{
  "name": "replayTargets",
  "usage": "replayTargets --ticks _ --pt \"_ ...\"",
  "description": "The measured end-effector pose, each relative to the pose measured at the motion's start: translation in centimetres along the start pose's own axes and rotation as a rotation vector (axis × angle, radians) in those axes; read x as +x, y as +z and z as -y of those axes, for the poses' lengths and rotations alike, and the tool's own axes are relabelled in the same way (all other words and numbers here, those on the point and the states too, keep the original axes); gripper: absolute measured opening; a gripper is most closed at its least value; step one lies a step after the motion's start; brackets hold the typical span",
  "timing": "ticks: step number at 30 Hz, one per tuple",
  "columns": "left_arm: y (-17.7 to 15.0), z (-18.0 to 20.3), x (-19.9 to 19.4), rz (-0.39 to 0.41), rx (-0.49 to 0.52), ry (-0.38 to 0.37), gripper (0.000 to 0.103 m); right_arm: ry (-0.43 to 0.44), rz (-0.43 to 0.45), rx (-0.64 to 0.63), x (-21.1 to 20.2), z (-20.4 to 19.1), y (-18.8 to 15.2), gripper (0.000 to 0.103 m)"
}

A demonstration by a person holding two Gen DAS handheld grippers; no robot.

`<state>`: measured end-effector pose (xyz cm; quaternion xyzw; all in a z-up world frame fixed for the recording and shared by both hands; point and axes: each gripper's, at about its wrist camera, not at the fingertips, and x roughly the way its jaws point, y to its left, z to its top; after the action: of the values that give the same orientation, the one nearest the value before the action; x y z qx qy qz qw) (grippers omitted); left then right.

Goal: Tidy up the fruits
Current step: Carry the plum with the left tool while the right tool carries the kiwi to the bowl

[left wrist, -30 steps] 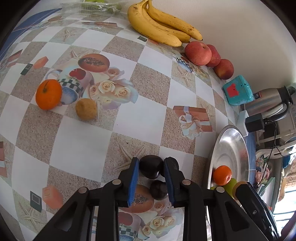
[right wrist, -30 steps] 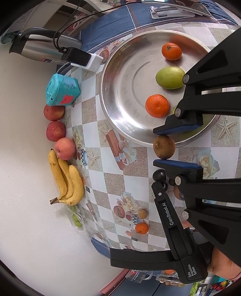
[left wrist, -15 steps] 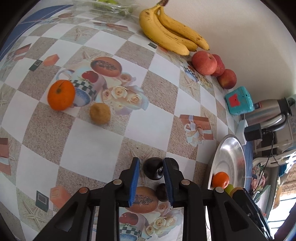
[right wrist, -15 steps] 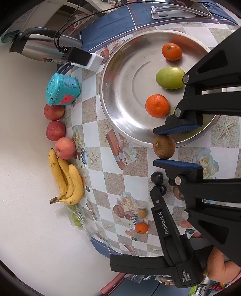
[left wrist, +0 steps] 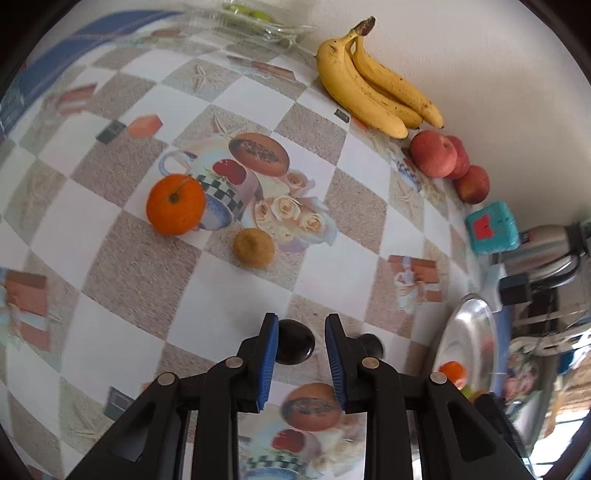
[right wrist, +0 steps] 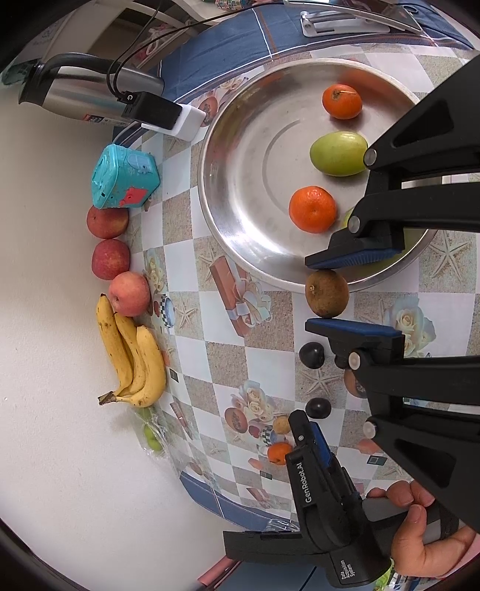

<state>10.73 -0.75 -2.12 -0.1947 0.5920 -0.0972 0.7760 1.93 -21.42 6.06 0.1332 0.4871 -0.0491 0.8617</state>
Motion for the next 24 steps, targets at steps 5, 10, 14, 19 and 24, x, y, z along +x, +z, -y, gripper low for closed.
replayTargets --ticks 5,10,14,19,24 --pt "-0.1 0.0 0.2 -0.004 0.022 0.051 0.03 0.001 -0.001 0.001 0.0 0.0 0.0 0.028" --pt "-0.2 -0.4 0.6 -0.021 0.016 0.069 0.03 0.001 -0.002 -0.001 0.0 0.0 0.0 0.028" --pt "-0.4 -0.3 0.6 -0.024 0.037 0.087 0.029 0.002 -0.002 -0.002 0.0 0.0 0.0 0.028" --pt "-0.4 -0.1 0.3 -0.01 0.049 0.094 0.025 0.001 -0.002 0.0 0.0 0.0 0.0 0.028" --pt "-0.2 0.1 -0.4 0.011 0.053 0.08 0.025 0.004 -0.003 0.005 0.1 0.0 -0.1 0.028"
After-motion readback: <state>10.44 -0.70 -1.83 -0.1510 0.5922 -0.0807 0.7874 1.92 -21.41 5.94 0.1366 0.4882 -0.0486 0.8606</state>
